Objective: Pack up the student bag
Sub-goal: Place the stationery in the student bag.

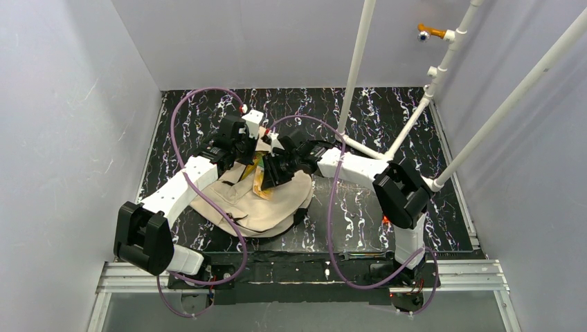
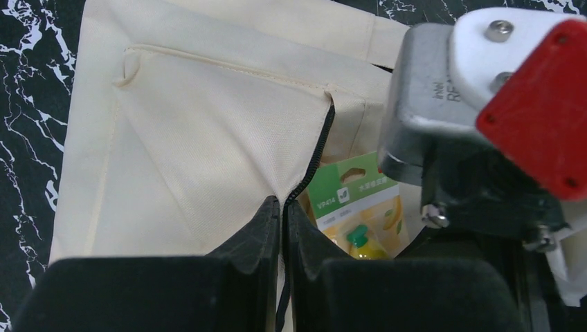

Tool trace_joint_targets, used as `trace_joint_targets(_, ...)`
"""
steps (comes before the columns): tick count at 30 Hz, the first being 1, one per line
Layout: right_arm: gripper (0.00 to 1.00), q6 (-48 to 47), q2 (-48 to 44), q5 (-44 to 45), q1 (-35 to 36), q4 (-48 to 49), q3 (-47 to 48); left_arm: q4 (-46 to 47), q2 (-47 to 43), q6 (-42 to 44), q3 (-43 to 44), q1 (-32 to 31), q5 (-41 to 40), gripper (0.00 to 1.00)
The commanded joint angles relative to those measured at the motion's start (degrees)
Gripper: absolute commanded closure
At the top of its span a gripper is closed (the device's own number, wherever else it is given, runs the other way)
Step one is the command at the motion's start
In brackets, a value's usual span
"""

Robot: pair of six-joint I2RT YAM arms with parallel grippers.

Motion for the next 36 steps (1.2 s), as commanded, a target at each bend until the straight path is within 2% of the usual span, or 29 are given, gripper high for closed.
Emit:
trace_joint_targets(1, 0.72, -1.96, 1.96, -2.82, 0.14, 6.96, 1.92, 0.26, -1.17, 0.13, 1.91, -1.25, 1.64, 1.00)
trace_joint_targets(5, 0.73, -0.67, 4.52, 0.57, -0.02, 6.09, 4.78, 0.39, -1.54, 0.58, 1.61, -1.91, 1.41, 1.00)
trace_joint_targets(11, 0.73, 7.73, 7.73, 7.75, -0.23, 7.32, 8.45, 0.13, -1.48, 1.52, 1.53, -2.42, 1.03, 1.00)
trace_joint_targets(16, 0.74, 8.85, 8.87, 15.38, -0.18, 4.61, 10.41, -0.05, -1.99, 2.77, 1.26, -2.79, 2.39, 1.00)
trace_joint_targets(22, 0.67, 12.94, 8.51, 14.90, -0.16, 10.73, 8.70, 0.09, -2.74, 2.85, 1.20, -3.48, 4.16, 1.00)
trace_joint_targets(26, 0.63, 19.14, 6.31, 14.73, -0.34, 22.10, 3.79, 0.35, -2.83, 2.92, 0.83, -3.48, 3.02, 1.00)
trace_joint_targets(28, 0.68, 20.96, 5.57, 18.29, -0.46, 22.39, 2.66, 0.27, -2.66, 2.93, 0.84, -3.48, 2.60, 1.00)
trace_joint_targets(31, 0.92, 19.91, 6.96, 21.19, -0.51, 16.27, 5.45, -0.06, -2.73, 3.17, 1.07, -3.48, 2.24, 1.00)
trace_joint_targets(32, 0.94, 18.85, 7.71, 21.21, -0.45, 14.73, 6.65, -0.09, -2.83, 3.34, 1.11, -3.48, 1.93, 1.00)
trace_joint_targets(34, 0.87, 16.88, 8.86, 23.56, -0.12, 12.24, 8.49, -0.05, -3.19, 3.70, 0.92, -3.48, 0.96, 1.00)
trace_joint_targets(36, 0.72, 15.75, 9.20, 24.06, 0.21, 12.36, 8.38, 0.06, -3.48, 3.77, 0.78, -3.48, 0.45, 1.00)
